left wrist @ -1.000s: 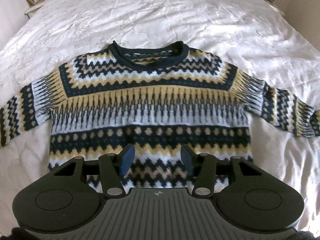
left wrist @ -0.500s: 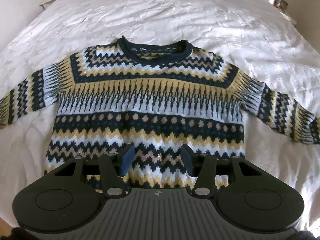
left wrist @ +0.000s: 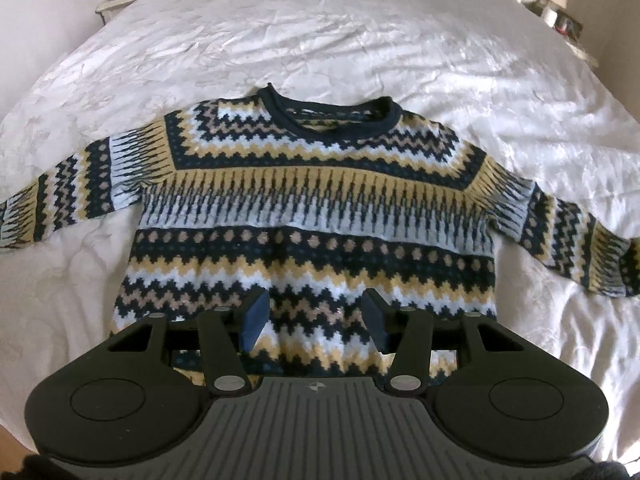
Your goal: Fold small clothes
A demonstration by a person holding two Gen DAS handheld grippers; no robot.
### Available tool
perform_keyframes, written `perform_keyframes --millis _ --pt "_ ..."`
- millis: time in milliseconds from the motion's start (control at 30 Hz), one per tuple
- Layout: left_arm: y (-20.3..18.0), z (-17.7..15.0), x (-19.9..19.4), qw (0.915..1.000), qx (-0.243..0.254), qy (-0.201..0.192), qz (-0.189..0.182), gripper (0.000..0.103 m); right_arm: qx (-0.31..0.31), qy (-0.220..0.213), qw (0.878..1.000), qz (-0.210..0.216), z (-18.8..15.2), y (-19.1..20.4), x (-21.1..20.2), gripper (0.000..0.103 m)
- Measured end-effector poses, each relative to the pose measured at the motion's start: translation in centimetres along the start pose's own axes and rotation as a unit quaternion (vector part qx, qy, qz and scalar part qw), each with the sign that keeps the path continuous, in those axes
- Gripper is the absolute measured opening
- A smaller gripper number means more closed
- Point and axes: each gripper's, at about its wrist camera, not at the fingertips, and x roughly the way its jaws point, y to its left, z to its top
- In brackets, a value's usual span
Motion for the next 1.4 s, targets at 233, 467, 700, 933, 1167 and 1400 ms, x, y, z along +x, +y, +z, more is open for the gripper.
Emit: perform_keyframes --millis 233,467,700,933,1167,1400 --pt "4.2 -0.2 0.5 0.9997 -0.001 0.006 -0.025 0.049 0.001 -0.051 0.997 0.057 3.2 7.8 -5.0 0.010" --pt "11.0 0.3 0.2 0.9994 -0.019 0.001 -0.029 0.049 -0.015 -0.062 0.990 0.128 4.7 18.9 -7.2 0.010" --pt "17.6 1.0 0.4 0.9995 -0.027 -0.013 -0.010 0.049 -0.051 -0.057 0.976 0.206 3.9 31.3 -6.0 0.010" --pt "23.0 1.1 1.1 0.9995 -0.030 -0.003 0.002 0.049 -0.078 -0.020 0.959 0.271 0.5 43.2 -2.1 0.010" --pt "26.8 1.0 1.5 0.9994 -0.032 0.009 0.012 0.049 -0.119 0.040 0.952 0.277 -4.4 52.6 2.9 0.010" --pt "29.4 1.4 2.1 0.9991 -0.034 0.016 0.017 0.049 -0.164 0.085 0.951 0.248 -10.0 58.0 5.8 0.010"
